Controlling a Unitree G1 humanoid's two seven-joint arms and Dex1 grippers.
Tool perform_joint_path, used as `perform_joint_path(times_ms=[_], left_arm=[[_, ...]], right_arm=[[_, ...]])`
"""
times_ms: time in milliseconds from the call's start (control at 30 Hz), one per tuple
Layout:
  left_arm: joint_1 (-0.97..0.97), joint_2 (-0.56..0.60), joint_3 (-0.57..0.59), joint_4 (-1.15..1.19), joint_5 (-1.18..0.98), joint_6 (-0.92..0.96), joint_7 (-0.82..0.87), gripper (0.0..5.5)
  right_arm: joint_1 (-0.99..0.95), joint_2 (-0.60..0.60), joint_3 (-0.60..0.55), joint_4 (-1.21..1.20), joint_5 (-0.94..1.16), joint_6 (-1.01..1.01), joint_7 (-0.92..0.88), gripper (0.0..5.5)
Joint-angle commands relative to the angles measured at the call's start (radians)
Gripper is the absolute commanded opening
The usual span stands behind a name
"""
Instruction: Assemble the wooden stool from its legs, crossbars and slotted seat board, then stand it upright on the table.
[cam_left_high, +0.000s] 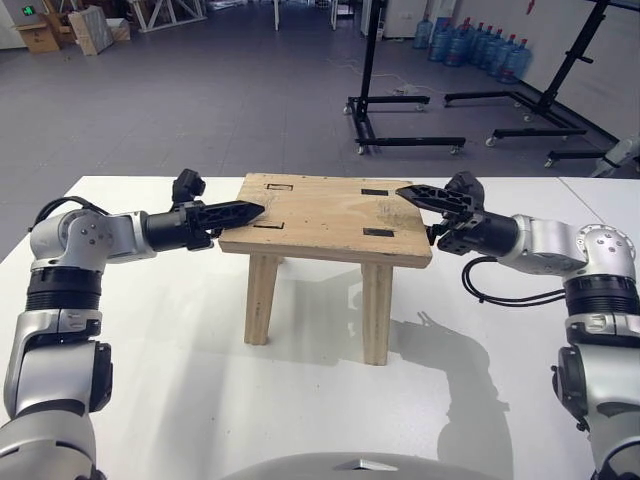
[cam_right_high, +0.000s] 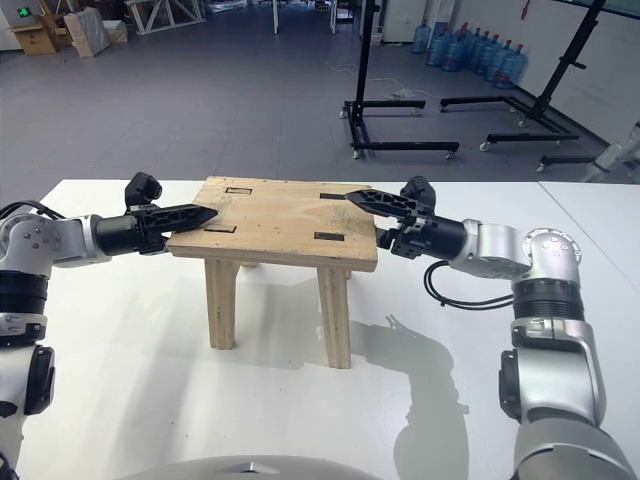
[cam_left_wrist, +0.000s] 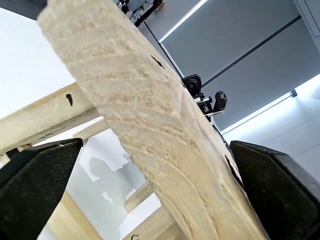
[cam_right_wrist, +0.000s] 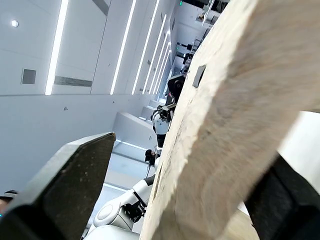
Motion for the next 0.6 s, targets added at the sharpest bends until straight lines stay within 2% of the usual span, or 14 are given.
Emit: perform_joint_path(times_ms=[33,133,200,267,333,367,433,467,533,600], left_arm=[[0.032,0.031,0.082,-0.046,-0.006,0.015,0.026,5.4],[0.117,0.05,0.159,-0.137,0.015,-0.031,0.085,5.4],[0.212,0.028,0.247,-0.262,0.05,-0.13,0.17,5.4],[0.325,-0.057,0.376,-0.462,0.08,-0.267,0.313,5.4],[0.478,-0.178,0.4,-0.718,0.222,-0.498,0.455,5.4],[0.532,-0.249,0.375,-0.821,0.301,-0.609,0.526,5.4],[0.603,-0.364,0.268,-0.955,0.464,-0.763,0.678,5.4],[0.627,-0.382,0.19,-0.989,0.584,-0.847,0.741,5.4],[0.662,-0.413,0.084,-1.015,0.728,-0.961,0.798,5.4],[0.685,-0.439,0.079,-1.018,0.77,-1.006,0.825,5.4]], right_arm=[[0.083,-0.041,-0.057,-0.053,0.004,-0.003,0.008,3.96],[0.245,-0.044,-0.138,-0.223,0.004,-0.063,0.003,3.96],[0.42,0.006,-0.283,-0.428,0.003,-0.189,-0.021,3.96],[0.601,0.105,-0.412,-0.683,-0.03,-0.335,-0.049,3.96],[0.727,0.232,-0.462,-0.986,-0.219,-0.491,-0.043,3.96],[0.755,0.281,-0.446,-1.096,-0.355,-0.581,-0.04,3.96],[0.778,0.309,-0.314,-1.245,-0.764,-0.831,0.018,3.96],[0.781,0.308,-0.244,-1.282,-0.945,-0.951,0.052,3.96],[0.779,0.319,-0.162,-1.312,-1.141,-1.083,0.063,3.96],[0.777,0.331,-0.114,-1.306,-1.3,-1.218,0.073,3.96]])
